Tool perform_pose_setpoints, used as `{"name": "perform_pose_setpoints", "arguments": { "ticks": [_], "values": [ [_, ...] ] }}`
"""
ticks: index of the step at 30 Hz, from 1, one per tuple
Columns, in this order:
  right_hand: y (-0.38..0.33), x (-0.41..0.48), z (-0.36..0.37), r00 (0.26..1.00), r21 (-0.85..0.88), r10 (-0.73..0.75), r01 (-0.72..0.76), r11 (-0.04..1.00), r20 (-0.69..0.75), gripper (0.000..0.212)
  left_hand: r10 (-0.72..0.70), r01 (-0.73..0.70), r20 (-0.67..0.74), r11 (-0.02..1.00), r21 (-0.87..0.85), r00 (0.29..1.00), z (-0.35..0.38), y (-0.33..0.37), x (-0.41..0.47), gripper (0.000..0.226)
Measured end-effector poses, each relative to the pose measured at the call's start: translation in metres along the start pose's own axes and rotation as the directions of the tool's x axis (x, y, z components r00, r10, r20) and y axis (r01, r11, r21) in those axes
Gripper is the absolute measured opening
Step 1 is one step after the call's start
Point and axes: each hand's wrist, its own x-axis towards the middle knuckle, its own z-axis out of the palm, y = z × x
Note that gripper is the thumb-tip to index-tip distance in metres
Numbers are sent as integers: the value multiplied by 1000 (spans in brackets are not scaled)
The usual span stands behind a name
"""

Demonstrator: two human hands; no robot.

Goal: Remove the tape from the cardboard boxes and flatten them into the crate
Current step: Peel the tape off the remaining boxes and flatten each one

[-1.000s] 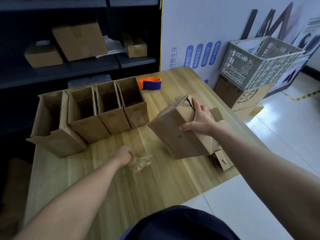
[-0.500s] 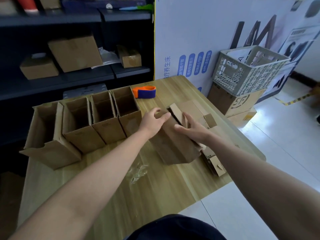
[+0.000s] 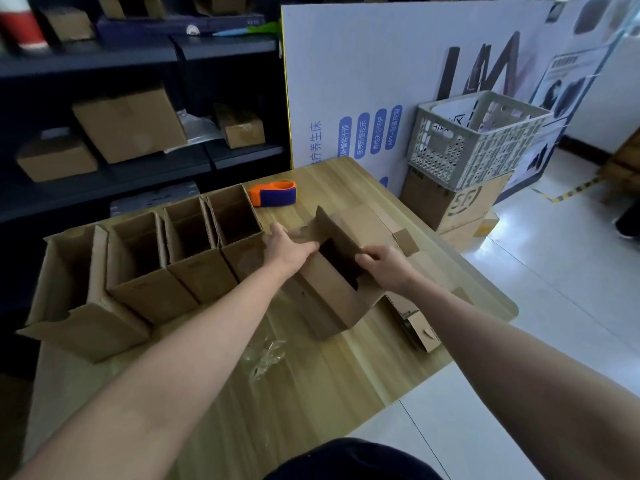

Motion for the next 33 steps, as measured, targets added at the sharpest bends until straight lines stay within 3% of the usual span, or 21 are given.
{"name": "perform_pose_setpoints", "arguments": {
  "ticks": [3,7,9,11,14,17,21,25,28,33],
  "values": [
    [-7,4,-2,996,-13,3,-4,1000,-84,34,-73,75,29,996,-58,997,0,1,-1,63],
    [-9,9,-3,991,-9,27,-28,1000,-132,34,-116,147,131,954,-262,985,-8,9,2,41],
    [-8,11,-3,985,5,36,-35,999,-167,33,-90,108,128,985,-138,988,-15,11,9,42],
    [-10,13,-1,977,-22,43,-49,999,-208,33,-22,8,117,993,117,993,-19,12,13,47],
    [-13,14,5,948,-81,117,-147,986,-296,45,22,-89,152,889,450,988,-19,12,17,52],
    [-14,13,9,913,-45,241,-270,962,-329,54,-46,-56,171,835,548,984,-22,18,19,65],
    [-15,13,13,845,205,369,-311,928,-386,94,-279,90,297,849,521,913,-23,27,22,67],
    [-10,14,15,784,428,468,-288,857,-408,94,-435,282,417,881,380,798,-27,21,31,39],
    [-8,13,18,797,451,474,-291,844,-374,92,-469,319,423,869,378,775,-26,18,32,34],
    [-9,14,24,794,344,535,-435,832,-288,100,-491,342,429,859,380,758,-22,19,31,28]
  ]
}}
